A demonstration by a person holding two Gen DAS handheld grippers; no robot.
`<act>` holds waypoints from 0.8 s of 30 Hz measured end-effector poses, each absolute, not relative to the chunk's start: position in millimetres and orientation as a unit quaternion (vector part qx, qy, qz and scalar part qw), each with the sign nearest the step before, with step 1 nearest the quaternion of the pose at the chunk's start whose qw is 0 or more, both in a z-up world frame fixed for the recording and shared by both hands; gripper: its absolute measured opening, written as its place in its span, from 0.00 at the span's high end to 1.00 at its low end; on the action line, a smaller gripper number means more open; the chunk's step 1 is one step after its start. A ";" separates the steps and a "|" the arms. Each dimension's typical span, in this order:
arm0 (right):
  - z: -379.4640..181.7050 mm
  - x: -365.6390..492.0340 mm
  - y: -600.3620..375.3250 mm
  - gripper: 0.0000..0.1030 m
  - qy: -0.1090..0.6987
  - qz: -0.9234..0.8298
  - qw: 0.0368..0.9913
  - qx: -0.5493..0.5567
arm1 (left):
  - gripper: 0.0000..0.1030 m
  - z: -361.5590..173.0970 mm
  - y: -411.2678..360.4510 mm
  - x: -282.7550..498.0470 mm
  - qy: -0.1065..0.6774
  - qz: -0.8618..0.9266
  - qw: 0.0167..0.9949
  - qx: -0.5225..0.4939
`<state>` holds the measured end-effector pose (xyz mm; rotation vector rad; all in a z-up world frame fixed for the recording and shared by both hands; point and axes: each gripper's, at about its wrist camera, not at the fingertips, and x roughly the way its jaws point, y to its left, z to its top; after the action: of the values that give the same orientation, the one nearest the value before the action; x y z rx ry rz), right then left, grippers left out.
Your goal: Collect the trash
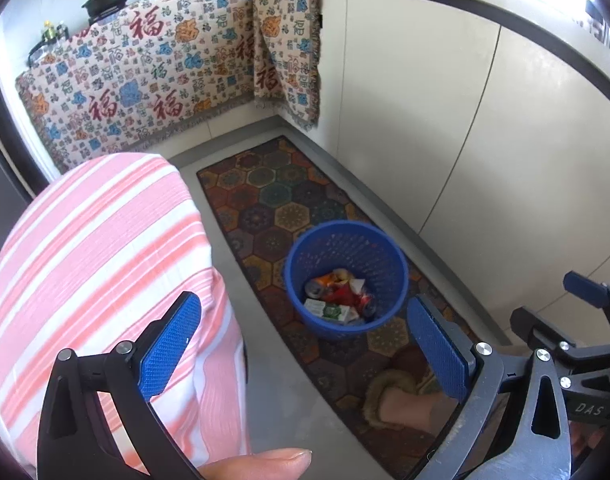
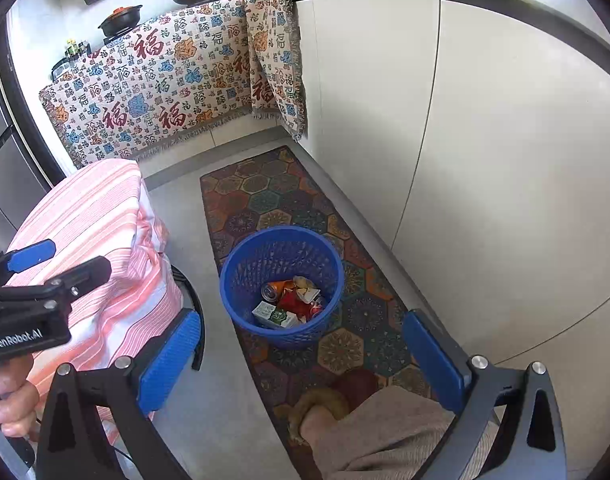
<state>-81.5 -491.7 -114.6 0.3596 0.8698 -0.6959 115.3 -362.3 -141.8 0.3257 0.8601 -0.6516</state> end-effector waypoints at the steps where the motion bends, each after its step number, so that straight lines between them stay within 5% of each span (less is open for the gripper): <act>1: -114.5 -81.5 -490.6 0.00 0.411 -0.328 0.833 0.170 | 0.00 -141.9 -362.8 114.7 0.406 -0.308 0.846 0.156; 24: -115.3 -80.0 -487.7 0.00 0.414 -0.326 0.834 0.165 | 0.00 -145.8 -364.2 112.2 0.413 -0.305 0.842 0.164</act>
<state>-80.0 -487.7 -115.3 0.3493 0.8771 -0.6896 112.2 -364.2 -145.8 0.3467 0.8726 -0.6447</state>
